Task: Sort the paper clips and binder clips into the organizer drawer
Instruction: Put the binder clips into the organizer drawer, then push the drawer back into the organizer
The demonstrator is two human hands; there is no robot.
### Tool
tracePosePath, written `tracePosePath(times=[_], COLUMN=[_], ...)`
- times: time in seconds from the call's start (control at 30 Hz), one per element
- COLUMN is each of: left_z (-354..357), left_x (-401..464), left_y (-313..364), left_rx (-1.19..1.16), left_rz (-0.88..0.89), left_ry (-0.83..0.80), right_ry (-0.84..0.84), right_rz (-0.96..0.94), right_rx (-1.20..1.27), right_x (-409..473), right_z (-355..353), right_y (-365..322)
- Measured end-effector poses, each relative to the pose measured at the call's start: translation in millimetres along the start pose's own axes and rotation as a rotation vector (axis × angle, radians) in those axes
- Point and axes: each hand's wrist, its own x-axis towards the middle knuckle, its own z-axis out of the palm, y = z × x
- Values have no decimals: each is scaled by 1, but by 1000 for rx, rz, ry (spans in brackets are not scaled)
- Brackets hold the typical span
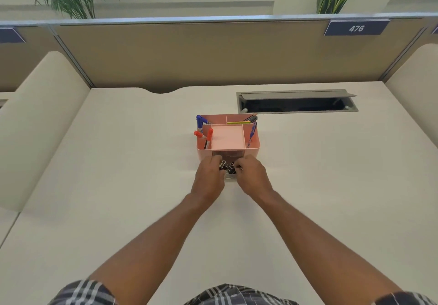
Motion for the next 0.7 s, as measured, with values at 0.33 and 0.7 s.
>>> tracePosePath(times=[0.33,0.7], left_z=[2,3], left_x=[-8,-5], left_y=[-21,-68], left_rx=[-160,-289], left_rz=[-53,-398], left_ry=[155,-84], right_ry=[41,-98], right_rz=[131,380], right_rx=[239,432], right_x=[4,-5], right_z=[8,18], right_y=[18,64])
